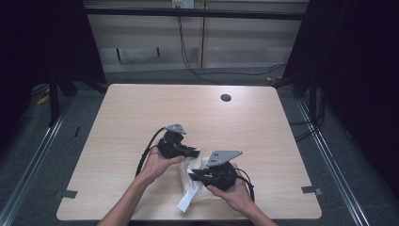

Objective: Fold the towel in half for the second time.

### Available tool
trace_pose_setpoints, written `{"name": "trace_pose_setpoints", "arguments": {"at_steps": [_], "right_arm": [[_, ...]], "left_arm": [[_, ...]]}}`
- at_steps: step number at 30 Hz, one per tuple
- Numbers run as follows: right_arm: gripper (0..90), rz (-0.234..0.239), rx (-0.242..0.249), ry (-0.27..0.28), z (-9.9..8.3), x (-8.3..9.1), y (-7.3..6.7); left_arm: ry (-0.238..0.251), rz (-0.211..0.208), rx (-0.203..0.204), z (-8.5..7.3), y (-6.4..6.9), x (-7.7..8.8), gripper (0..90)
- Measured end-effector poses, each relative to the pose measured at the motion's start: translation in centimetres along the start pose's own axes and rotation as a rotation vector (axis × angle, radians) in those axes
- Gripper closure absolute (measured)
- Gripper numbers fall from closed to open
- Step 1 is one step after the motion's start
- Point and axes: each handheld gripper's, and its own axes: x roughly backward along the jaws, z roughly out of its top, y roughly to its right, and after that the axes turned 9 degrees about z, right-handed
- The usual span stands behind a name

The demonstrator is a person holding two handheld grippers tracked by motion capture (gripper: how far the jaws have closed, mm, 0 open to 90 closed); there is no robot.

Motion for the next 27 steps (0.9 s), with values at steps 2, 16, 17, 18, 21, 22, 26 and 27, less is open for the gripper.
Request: {"name": "trace_pose_setpoints", "arguments": {"at_steps": [2, 16, 17, 18, 21, 22, 26, 27], "right_arm": [[83.3, -0.002, -0.009, -0.002, -0.4, 0.1, 0.2], [75.8, -0.052, -0.041, -0.097, -3.4, 0.6, 1.1], [75.6, -0.053, -0.039, -0.102, -3.6, 0.7, 1.2], [74.0, -0.059, -0.044, -0.102, -3.7, 0.9, 1.3], [72.2, -0.068, -0.059, -0.106, -4.2, 1.2, 1.4], [70.6, -0.073, -0.063, -0.108, -4.3, 1.3, 1.4], [64.5, -0.095, -0.067, -0.125, -4.8, 1.5, 1.4], [63.1, -0.099, -0.073, -0.123, -4.9, 1.7, 1.5]], "left_arm": [[-0.013, -0.005, 0.002, -0.1, 0.1, -0.7, 84.0], [-0.056, -0.009, 0.021, -0.9, 0.5, -3.6, 82.9], [-0.062, -0.008, 0.019, -0.9, 0.4, -3.7, 82.5], [-0.062, -0.016, 0.022, -0.9, 0.4, -3.8, 81.6], [-0.06, -0.01, 0.024, -0.9, 0.6, -4.2, 79.4], [-0.057, -0.018, 0.027, -0.9, 0.6, -4.3, 79.4], [-0.025, -0.021, 0.007, -0.8, 0.9, -4.3, 78.3], [-0.023, -0.02, 0.007, -0.8, 1.0, -4.3, 77.4]]}}
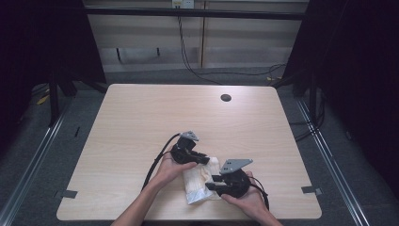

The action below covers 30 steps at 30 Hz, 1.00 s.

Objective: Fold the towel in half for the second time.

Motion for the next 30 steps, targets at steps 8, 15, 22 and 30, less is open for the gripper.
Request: {"name": "trace_pose_setpoints", "arguments": {"at_steps": [8, 15, 22, 30], "right_arm": [[55.5, -0.021, -0.029, 0.023, -0.4, 0.9, 0.6], [50.9, -0.011, -0.039, 0.018, -0.4, 1.8, 1.4], [48.9, -0.041, -0.079, 0.084, -0.5, 3.6, 3.0], [47.7, -0.107, -0.097, 0.171, -0.1, 6.1, 4.4]], "left_arm": [[0.024, -0.007, -0.003, 0.2, 0.0, 0.4, 71.6], [0.031, 0.016, -0.041, 0.6, 0.1, 1.4, 58.3], [0.067, 0.028, -0.042, 1.3, -0.3, 3.7, 51.2], [0.058, 0.076, -0.061, 0.3, -0.1, 5.7, 44.6]]}}
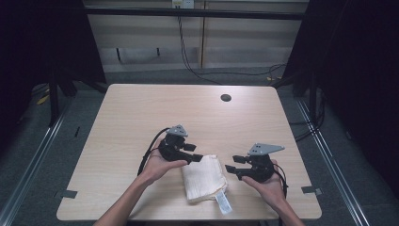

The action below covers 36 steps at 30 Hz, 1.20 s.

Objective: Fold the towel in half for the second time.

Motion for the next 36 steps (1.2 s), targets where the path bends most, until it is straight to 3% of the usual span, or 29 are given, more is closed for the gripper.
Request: {"name": "trace_pose_setpoints", "arguments": {"at_steps": [2, 4, 7, 16, 21, 24, 29, 32, 36], "right_arm": [[47.5, -0.007, -0.005, 0.015, 0.1, 0.4, 0.2], [47.1, -0.014, 0.0, 0.018, 0.1, 0.8, 0.2], [46.8, -0.022, 0.008, 0.032, 0.1, 1.3, 0.0], [45.3, -0.055, 0.013, 0.05, -0.8, 3.5, -0.2], [43.4, -0.081, -0.005, 0.039, -1.9, 4.4, 0.2], [42.5, -0.1, -0.028, 0.06, -2.5, 5.0, 0.6], [41.1, -0.117, -0.062, 0.086, -3.7, 5.7, 1.1], [40.5, -0.119, -0.07, 0.111, -3.7, 6.1, 1.3], [38.5, -0.139, -0.08, 0.125, -3.9, 6.0, 1.8]], "left_arm": [[0.006, 0.011, 0.007, -0.4, -0.1, 0.7, 43.4], [0.014, 0.013, -0.011, -0.9, -0.2, 1.6, 41.0], [0.033, 0.038, 0.008, -1.9, -0.4, 3.1, 38.9], [0.021, 0.107, 0.018, -5.5, -0.6, 7.4, 43.0], [0.029, 0.158, 0.063, -7.6, -0.7, 9.4, 39.8], [0.075, 0.237, 0.112, -9.2, -1.2, 10.2, 37.8], [0.071, 0.275, 0.149, -11.0, -1.5, 11.3, 36.2], [0.073, 0.274, 0.135, -11.9, -1.3, 11.9, 34.2], [0.067, 0.245, 0.17, -12.2, -1.4, 12.0, 32.1]]}}
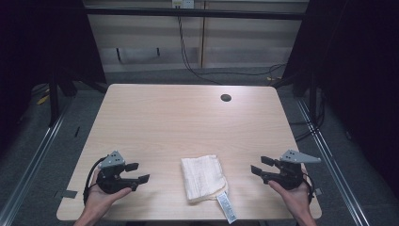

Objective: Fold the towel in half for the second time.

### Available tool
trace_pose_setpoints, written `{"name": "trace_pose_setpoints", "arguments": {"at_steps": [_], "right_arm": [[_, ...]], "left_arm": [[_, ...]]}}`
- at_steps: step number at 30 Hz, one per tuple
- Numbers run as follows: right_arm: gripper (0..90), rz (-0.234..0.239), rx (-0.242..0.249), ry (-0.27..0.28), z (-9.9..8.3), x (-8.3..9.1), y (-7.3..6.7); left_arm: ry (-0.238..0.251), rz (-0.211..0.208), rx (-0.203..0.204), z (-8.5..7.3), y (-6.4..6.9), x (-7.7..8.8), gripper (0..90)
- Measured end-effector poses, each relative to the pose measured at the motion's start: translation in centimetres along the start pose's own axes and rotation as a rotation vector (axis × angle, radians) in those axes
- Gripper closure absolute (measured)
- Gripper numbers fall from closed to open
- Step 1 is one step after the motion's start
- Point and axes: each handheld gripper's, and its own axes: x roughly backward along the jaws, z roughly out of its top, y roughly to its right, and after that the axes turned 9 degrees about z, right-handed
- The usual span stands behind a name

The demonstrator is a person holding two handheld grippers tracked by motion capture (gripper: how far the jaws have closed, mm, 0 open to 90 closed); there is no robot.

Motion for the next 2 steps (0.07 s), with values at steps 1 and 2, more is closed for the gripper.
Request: {"name": "trace_pose_setpoints", "arguments": {"at_steps": [1, 2], "right_arm": [[37.6, -0.006, -0.005, -0.01, -0.16, -0.15, 0.23], [36.8, -0.012, -0.007, -0.017, -0.3, -0.26, 0.39]], "left_arm": [[0.008, -0.007, 0.001, 0.01, 0.06, 0.07, 31.5], [0.01, -0.006, -0.008, 0.01, 0.13, 0.12, 31.5]]}}
